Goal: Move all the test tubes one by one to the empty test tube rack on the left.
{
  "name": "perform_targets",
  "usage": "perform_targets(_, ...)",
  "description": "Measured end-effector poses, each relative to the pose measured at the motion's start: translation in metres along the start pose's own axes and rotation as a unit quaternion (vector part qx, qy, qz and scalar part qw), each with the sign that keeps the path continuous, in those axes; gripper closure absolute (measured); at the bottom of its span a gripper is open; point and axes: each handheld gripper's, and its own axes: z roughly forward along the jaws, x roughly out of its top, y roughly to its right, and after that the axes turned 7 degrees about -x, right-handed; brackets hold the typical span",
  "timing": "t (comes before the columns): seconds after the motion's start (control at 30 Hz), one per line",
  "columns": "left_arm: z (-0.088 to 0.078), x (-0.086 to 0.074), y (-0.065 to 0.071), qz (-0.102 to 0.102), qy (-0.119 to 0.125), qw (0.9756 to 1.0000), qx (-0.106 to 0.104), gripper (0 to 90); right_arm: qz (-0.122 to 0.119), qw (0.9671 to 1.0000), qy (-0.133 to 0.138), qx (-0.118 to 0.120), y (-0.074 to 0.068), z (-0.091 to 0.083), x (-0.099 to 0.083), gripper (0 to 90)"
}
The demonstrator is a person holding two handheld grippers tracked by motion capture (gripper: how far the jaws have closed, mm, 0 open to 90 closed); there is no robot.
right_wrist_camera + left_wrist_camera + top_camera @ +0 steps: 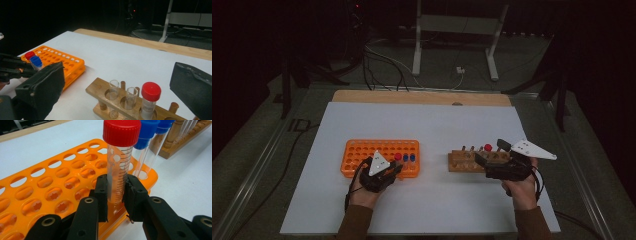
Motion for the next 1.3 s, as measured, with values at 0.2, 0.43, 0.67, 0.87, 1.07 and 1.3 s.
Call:
perform_targets(0.2, -0.003, 0.000, -0.004, -0.030, 0.016, 0.9994, 0.004, 60.0, 0.008, 0.9999, -0.003, -0.007, 0.007, 0.000, -0.002, 0.1)
perform_targets(0.43, -0.018, 0.001, -0.015, -0.086, 0.072, 0.9937, 0.005, 35.9, 0.016, 0.9997, -0.011, -0.017, 0.017, 0.002, -0.006, 4.9)
perform_targets(0.67, -0.023, 0.002, -0.017, -0.101, 0.090, 0.9908, 0.014, 25.4, 0.010, 0.9990, -0.037, -0.022, 0.027, 0.010, -0.017, 17.1)
perform_targets(0.87, -0.024, 0.002, -0.018, -0.097, 0.083, 0.9915, 0.024, 21.4, -0.008, 0.9979, -0.056, -0.032, 0.031, 0.015, -0.024, 33.5)
perform_targets(1.07, -0.031, 0.001, -0.020, -0.099, 0.085, 0.9910, 0.030, 19.5, -0.033, 0.9959, -0.071, -0.046, 0.032, 0.020, -0.032, 48.0)
perform_targets(1.3, -0.035, 0.002, -0.020, -0.098, 0.097, 0.9901, 0.027, 16.8, -0.038, 0.9951, -0.077, -0.048, 0.035, 0.025, -0.036, 60.1)
